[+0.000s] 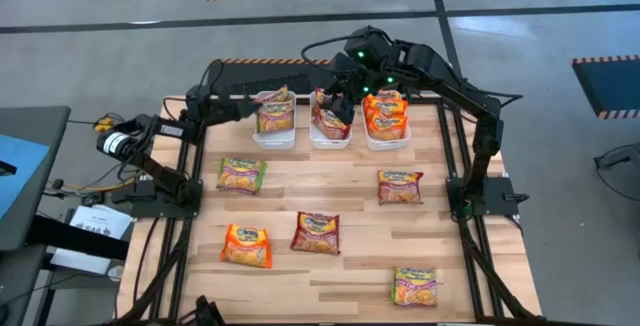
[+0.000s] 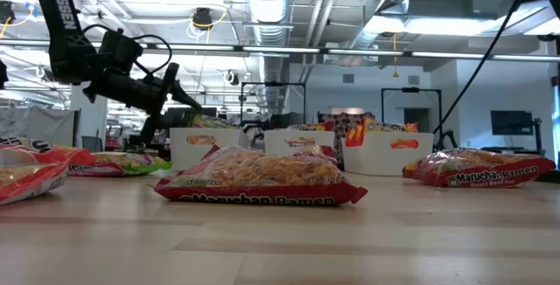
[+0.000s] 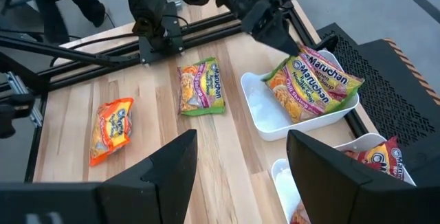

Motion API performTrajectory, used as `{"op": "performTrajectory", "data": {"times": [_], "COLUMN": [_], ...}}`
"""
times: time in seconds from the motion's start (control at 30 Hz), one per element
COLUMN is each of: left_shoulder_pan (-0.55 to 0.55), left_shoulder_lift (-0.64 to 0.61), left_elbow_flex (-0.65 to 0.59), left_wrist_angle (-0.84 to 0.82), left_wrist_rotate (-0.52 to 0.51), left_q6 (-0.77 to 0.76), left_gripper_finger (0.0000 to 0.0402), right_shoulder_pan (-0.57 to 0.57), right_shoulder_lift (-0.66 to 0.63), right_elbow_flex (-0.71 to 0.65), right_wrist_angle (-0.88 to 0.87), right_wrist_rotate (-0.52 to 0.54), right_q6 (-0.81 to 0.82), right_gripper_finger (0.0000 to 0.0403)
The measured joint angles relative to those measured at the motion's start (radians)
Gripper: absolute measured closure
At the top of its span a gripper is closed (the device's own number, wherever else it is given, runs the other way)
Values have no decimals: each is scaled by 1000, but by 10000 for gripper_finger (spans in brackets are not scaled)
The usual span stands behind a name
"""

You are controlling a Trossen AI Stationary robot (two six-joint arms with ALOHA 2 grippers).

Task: Sort Maruchan noodles
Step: Put the green noodle pack into the left white bin, then put the red noodle pack into the center white bin

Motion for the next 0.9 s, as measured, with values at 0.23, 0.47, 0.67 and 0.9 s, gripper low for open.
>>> {"op": "performTrajectory", "data": {"times": [0.23,0.47,0.67,0.9], "left_shoulder_pan": [8,13,16,13], "left_shoulder_lift": [0,-1,-1,-18], "left_elbow_flex": [91,216,294,413], "left_wrist_angle": [10,12,5,4], "left_wrist_rotate": [173,341,396,495], "left_q6": [-153,-195,-218,-276], "left_gripper_finger": [191,191,191,191], "right_shoulder_pan": [0,9,42,112], "right_shoulder_lift": [0,0,0,0], "right_elbow_flex": [0,0,0,0], "right_wrist_angle": [-22,-61,-61,-98], "right_wrist_rotate": [0,0,0,0], "right_q6": [0,36,132,235], "right_gripper_finger": [154,154,154,154]}}
